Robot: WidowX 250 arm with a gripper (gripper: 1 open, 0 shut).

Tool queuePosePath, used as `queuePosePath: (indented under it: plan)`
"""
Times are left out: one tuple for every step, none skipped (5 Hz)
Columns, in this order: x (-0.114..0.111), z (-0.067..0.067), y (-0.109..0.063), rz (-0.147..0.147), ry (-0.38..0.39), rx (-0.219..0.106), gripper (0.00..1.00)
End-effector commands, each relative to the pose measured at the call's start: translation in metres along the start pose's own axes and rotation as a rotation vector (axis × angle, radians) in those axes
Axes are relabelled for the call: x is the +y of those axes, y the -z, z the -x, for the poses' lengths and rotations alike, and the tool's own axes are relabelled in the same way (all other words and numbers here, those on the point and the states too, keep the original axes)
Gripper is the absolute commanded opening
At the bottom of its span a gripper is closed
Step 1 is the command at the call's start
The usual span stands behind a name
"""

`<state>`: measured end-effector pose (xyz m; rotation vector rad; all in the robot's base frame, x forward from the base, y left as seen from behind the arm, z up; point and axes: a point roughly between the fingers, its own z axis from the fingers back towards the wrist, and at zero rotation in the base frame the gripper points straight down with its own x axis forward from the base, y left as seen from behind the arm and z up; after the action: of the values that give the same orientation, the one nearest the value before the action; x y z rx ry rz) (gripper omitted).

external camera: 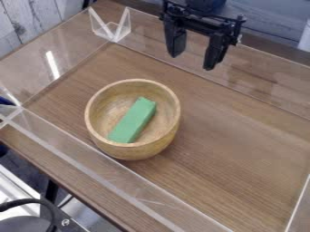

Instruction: Remove the green block from inside the brown bowl and put it on the table

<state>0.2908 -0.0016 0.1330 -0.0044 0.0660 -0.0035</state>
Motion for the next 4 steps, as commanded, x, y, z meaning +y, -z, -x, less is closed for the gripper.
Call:
queuePosePath:
  plan:
    - [0.008,0.010,0.006,-0.007,0.008,0.017,1.00]
    - [0.023,0.030,0.015,-0.015,0.008,0.025,1.00]
    - [0.040,0.047,0.024,-0.018,0.007,0.011,1.00]
    - [0.056,0.058,0.030,-0.018,0.000,0.003,1.00]
